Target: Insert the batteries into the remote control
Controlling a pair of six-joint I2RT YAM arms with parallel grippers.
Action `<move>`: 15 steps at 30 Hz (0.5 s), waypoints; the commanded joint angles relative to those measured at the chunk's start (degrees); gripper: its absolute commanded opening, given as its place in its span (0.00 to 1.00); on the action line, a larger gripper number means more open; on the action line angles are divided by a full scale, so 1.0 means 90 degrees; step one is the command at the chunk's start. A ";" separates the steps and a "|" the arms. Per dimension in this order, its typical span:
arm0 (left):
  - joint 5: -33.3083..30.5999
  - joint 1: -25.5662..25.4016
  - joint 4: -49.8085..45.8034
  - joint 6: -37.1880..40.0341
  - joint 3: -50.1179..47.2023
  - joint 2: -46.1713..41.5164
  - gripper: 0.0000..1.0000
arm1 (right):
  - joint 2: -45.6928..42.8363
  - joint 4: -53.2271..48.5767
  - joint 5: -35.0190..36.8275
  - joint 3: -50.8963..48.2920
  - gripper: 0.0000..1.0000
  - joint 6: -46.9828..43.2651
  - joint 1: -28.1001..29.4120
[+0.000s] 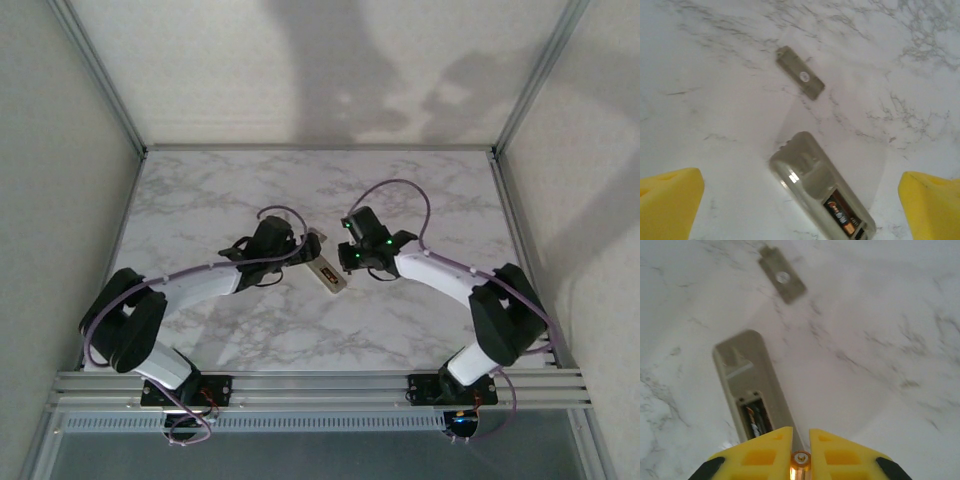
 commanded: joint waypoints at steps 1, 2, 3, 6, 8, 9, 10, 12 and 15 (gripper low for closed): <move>0.0013 0.0154 -0.0006 -0.0194 -0.0336 -0.0389 1.00 | 0.0336 0.0452 -0.0168 0.0361 0.15 -0.0678 0.0173; 0.0000 0.0186 -0.0007 -0.0206 -0.0422 -0.0497 0.99 | 0.0419 0.0568 -0.0197 0.0398 0.16 -0.0765 0.0189; -0.0007 0.0216 -0.0029 -0.0220 -0.0494 -0.0591 1.00 | 0.0499 0.0698 -0.0209 0.0402 0.16 -0.0839 0.0194; -0.0012 0.0288 -0.0066 -0.0246 -0.0655 -0.0815 1.00 | 0.0723 0.0968 -0.0220 0.0393 0.17 -0.1056 0.0417; -0.0032 0.0330 -0.0099 -0.0256 -0.0741 -0.0935 1.00 | 0.0842 0.1142 -0.0188 0.0340 0.17 -0.1159 0.0474; -0.0025 0.0339 -0.0097 -0.0256 -0.0782 -0.0993 1.00 | 0.0877 0.1241 -0.0155 0.0295 0.18 -0.1207 0.0496; -0.0026 0.0347 -0.0096 -0.0266 -0.0811 -0.1039 0.99 | 0.0898 0.1338 -0.0128 0.0236 0.18 -0.1241 0.0517; -0.0027 0.0371 -0.0105 -0.0290 -0.0859 -0.1117 1.00 | 0.0959 0.1474 -0.0120 0.0171 0.18 -0.1309 0.0543; -0.0017 0.0378 -0.0110 -0.0302 -0.0908 -0.1170 0.99 | 0.1060 0.1611 -0.0077 0.0119 0.18 -0.1376 0.0577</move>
